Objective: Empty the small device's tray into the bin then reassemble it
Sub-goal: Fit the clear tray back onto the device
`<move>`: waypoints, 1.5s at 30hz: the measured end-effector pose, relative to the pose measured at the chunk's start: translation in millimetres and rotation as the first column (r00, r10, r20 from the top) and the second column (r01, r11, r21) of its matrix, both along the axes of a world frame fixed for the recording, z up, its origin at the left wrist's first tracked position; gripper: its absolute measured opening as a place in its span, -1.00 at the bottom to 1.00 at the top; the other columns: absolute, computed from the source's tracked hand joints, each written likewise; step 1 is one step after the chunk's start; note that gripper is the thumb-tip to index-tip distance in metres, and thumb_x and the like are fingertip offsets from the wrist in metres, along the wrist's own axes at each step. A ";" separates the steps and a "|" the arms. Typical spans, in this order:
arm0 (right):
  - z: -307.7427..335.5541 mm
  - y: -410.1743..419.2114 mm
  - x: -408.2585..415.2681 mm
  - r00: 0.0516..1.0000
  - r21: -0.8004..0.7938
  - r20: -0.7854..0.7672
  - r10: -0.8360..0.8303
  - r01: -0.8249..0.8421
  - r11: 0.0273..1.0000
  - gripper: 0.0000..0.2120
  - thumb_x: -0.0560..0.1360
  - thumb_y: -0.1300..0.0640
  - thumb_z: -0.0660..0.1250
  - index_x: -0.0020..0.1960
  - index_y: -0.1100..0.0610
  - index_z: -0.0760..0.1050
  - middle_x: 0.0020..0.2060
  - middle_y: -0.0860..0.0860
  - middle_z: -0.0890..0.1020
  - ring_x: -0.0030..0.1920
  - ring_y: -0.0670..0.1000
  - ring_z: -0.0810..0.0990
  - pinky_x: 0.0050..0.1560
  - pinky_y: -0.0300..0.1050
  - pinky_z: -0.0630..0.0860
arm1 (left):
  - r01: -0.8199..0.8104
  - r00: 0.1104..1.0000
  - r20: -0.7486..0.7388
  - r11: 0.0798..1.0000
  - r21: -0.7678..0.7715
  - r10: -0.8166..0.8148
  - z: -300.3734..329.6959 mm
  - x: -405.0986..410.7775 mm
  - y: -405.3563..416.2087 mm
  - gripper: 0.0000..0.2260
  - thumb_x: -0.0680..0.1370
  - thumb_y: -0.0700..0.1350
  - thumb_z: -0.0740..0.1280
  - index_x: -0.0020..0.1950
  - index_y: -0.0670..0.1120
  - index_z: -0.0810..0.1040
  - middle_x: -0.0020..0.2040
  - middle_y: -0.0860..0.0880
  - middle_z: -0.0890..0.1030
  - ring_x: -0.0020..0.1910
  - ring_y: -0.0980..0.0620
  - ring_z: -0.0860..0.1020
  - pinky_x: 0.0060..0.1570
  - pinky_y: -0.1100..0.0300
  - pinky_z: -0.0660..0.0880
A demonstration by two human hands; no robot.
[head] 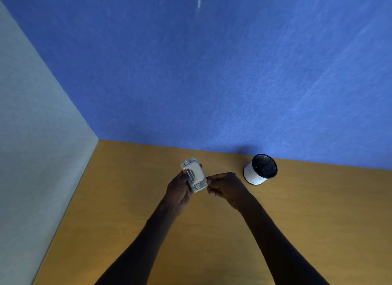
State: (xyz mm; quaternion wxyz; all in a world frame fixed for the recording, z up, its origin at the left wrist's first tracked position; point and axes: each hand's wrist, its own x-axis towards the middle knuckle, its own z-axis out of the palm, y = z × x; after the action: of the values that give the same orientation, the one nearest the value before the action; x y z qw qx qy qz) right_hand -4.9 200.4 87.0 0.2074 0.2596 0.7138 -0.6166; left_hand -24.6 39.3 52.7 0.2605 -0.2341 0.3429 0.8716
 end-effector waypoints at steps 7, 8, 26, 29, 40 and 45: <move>-4.0 -4.7 2.1 0.997 0.040 -0.058 -0.054 0.056 0.998 -0.91 0.41 0.37 0.48 -0.13 0.22 0.67 -0.27 0.12 0.70 -0.32 -0.04 0.64 -0.25 -0.20 0.64 | 0.055 0.998 -0.035 0.998 -0.014 -0.055 4.1 -2.6 0.0 -0.71 0.63 -0.29 0.16 0.30 -0.26 0.52 0.23 -0.24 0.62 0.00 -0.03 0.64 -0.34 0.30 0.59; -5.1 -5.2 1.7 0.997 0.056 -0.055 -0.061 0.065 0.996 -0.90 0.41 0.38 0.48 -0.14 0.21 0.67 -0.27 0.11 0.70 -0.32 -0.04 0.64 -0.26 -0.21 0.64 | 0.061 0.998 -0.035 0.998 -0.013 -0.061 3.9 -2.6 -0.2 -0.71 0.62 -0.30 0.16 0.30 -0.27 0.52 0.22 -0.24 0.61 -0.02 -0.03 0.64 -0.37 0.31 0.58; 12.1 -3.5 -35.6 0.987 0.129 -0.156 -0.026 0.046 0.991 -0.86 0.49 0.11 0.44 -0.06 0.17 0.70 -0.29 0.04 0.67 -0.36 -0.07 0.54 -0.42 -0.25 0.43 | 0.247 0.965 -0.060 0.960 -0.132 -0.256 -1.7 2.5 8.4 -0.77 0.60 -0.30 0.19 0.12 -0.21 0.62 -0.10 -0.11 0.74 -0.18 0.02 0.70 -0.29 0.20 0.60; 8.3 -3.8 -38.4 0.985 0.166 -0.166 -0.054 0.082 0.983 -0.87 0.45 0.18 0.48 -0.05 0.22 0.71 -0.33 0.04 0.68 -0.40 -0.10 0.56 -0.46 -0.32 0.42 | 0.283 0.950 -0.080 0.943 -0.177 -0.300 -4.4 3.4 9.1 -0.76 0.59 -0.31 0.19 0.10 -0.17 0.63 -0.05 -0.11 0.73 -0.12 0.00 0.70 -0.20 0.12 0.63; -3.9 -5.2 -27.2 0.971 -0.115 -0.155 -0.180 0.163 0.980 -0.85 0.56 0.24 0.34 0.02 0.28 0.65 -0.14 0.18 0.70 -0.16 0.11 0.66 -0.21 -0.08 0.57 | 0.208 0.973 -0.072 0.965 -0.162 -0.221 -5.4 1.5 10.4 -0.72 0.58 -0.33 0.21 0.24 -0.19 0.57 0.08 -0.18 0.69 0.05 -0.11 0.65 0.04 -0.01 0.61; -13.5 -1.6 -5.0 0.991 -0.230 -0.077 -0.107 0.087 0.969 -0.81 0.54 0.25 0.27 0.09 0.25 0.60 -0.11 0.25 0.65 -0.12 0.09 0.63 -0.15 -0.10 0.54 | 0.075 0.997 -0.022 0.994 -0.074 -0.077 -0.4 -2.6 5.9 -0.79 0.60 -0.35 0.19 0.11 -0.21 0.59 -0.19 -0.10 0.74 -0.28 0.05 0.70 -0.40 0.28 0.58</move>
State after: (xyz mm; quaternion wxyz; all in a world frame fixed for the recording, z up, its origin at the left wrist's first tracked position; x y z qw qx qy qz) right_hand -9.9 198.8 73.5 0.1730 0.2413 0.6340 -0.7141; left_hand -27.2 45.2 52.3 0.2802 -0.2193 0.3867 0.8508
